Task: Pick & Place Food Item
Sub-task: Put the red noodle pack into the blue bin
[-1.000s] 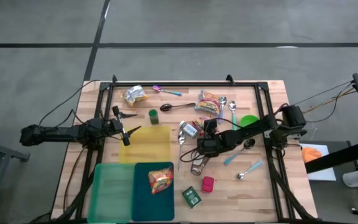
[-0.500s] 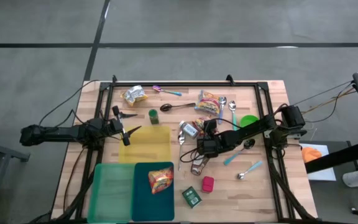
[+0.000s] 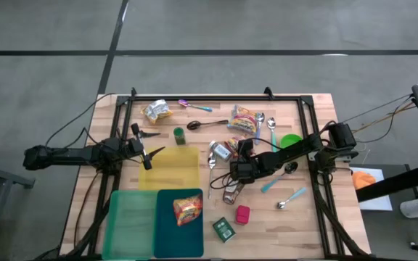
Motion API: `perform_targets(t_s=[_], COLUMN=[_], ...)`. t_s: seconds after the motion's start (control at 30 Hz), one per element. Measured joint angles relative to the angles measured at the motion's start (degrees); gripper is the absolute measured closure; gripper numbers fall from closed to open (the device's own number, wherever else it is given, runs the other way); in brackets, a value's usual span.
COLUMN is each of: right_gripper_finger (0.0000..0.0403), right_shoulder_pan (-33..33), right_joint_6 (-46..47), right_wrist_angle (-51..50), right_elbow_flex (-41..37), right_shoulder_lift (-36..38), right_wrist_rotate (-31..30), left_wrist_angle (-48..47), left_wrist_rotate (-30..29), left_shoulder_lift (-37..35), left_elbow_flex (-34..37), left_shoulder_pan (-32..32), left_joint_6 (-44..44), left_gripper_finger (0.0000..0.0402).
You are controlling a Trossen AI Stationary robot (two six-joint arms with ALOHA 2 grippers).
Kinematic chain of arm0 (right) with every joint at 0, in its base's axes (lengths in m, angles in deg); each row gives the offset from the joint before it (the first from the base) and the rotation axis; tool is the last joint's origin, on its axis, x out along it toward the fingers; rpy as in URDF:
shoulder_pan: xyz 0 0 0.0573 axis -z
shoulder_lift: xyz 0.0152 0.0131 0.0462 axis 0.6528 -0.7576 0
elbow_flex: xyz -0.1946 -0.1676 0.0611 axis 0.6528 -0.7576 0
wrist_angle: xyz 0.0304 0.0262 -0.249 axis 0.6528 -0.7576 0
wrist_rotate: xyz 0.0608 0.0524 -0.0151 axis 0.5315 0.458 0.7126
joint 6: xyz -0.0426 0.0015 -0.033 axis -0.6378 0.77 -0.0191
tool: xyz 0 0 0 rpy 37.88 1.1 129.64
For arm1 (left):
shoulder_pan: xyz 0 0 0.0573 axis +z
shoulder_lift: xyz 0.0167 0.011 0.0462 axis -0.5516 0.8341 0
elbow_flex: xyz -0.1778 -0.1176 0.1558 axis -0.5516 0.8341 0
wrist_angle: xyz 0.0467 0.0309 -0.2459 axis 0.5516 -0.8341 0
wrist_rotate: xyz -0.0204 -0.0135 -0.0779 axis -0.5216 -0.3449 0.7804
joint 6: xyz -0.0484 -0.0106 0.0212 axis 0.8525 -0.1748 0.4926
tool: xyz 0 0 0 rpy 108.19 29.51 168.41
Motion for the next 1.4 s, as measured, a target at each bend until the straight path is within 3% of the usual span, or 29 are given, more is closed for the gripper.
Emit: perform_targets(t_s=[0.67,1.4], right_gripper_finger=[0.0386,0.0394], right_shoulder_pan=[-0.04,-0.06], right_joint_6=[-0.02,-0.02], right_wrist_angle=[-0.07,-0.17], right_elbow_flex=[0.0,0.38], right_shoulder_lift=[0.0,0.94], right_wrist_rotate=[-0.04,-0.25], left_wrist_angle=[-0.01,-0.01], left_wrist_rotate=[0.0,0.0], left_shoulder_lift=[0.02,0.01], left_elbow_flex=[0.0,0.0], left_shoulder_pan=[0.01,-0.01], left_joint_6=[0.0,0.0], left_gripper_finger=[0.0126,0.0126])
